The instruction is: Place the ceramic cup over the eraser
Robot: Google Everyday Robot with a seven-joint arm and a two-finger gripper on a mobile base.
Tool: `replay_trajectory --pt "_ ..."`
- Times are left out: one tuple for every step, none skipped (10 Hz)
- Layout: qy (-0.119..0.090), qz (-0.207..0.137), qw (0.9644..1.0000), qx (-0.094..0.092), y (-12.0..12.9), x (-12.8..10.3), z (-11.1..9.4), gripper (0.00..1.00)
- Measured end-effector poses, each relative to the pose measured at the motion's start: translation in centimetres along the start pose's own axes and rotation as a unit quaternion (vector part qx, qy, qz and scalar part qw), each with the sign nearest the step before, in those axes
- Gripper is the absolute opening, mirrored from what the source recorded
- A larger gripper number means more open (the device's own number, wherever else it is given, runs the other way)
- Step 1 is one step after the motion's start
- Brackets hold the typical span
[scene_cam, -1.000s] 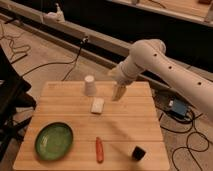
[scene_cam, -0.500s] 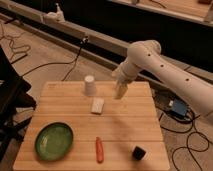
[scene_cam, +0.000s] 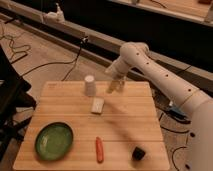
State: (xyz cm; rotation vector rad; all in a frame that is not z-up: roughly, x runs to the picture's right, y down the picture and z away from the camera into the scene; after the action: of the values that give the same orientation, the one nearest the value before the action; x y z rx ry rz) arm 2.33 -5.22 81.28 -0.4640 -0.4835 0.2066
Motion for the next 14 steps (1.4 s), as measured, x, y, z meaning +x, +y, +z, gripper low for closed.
replay_trajectory --pt "-0.015 0.006 0.9998 0.008 -0.9 -0.4 0.2 0.80" --pt "-0.018 0.007 0.9998 0.010 -1.0 -0.5 0.2 0.80" --pt "-0.018 0.007 0.9998 0.010 -1.0 -0.5 0.2 0.80" --pt "-0.018 0.007 0.9998 0.010 -1.0 -0.5 0.2 0.80" --pt "-0.017 0.007 0.9998 0.010 -1.0 -0.4 0.2 0.80" --pt "-0.010 0.008 0.9998 0.012 -1.4 0.0 0.2 0.80" --pt "0.000 0.011 0.9998 0.015 -1.9 0.6 0.5 0.80" --pt "0.010 0.011 0.9998 0.016 -2.7 0.6 1.7 0.80" --pt "0.012 0.006 0.9998 0.012 -3.3 -0.2 3.3 0.80" --pt "0.006 0.002 0.9999 0.008 -3.7 -1.4 4.8 0.80" --pt "-0.003 0.000 1.0000 0.001 -4.0 -2.4 6.4 0.80" --pt "-0.014 0.000 0.9999 -0.007 -4.3 -3.2 8.1 0.80" --pt "-0.023 0.000 0.9996 -0.015 -4.4 -3.9 9.7 0.80" --pt "-0.029 0.001 0.9994 -0.020 -4.6 -4.1 10.7 0.80"
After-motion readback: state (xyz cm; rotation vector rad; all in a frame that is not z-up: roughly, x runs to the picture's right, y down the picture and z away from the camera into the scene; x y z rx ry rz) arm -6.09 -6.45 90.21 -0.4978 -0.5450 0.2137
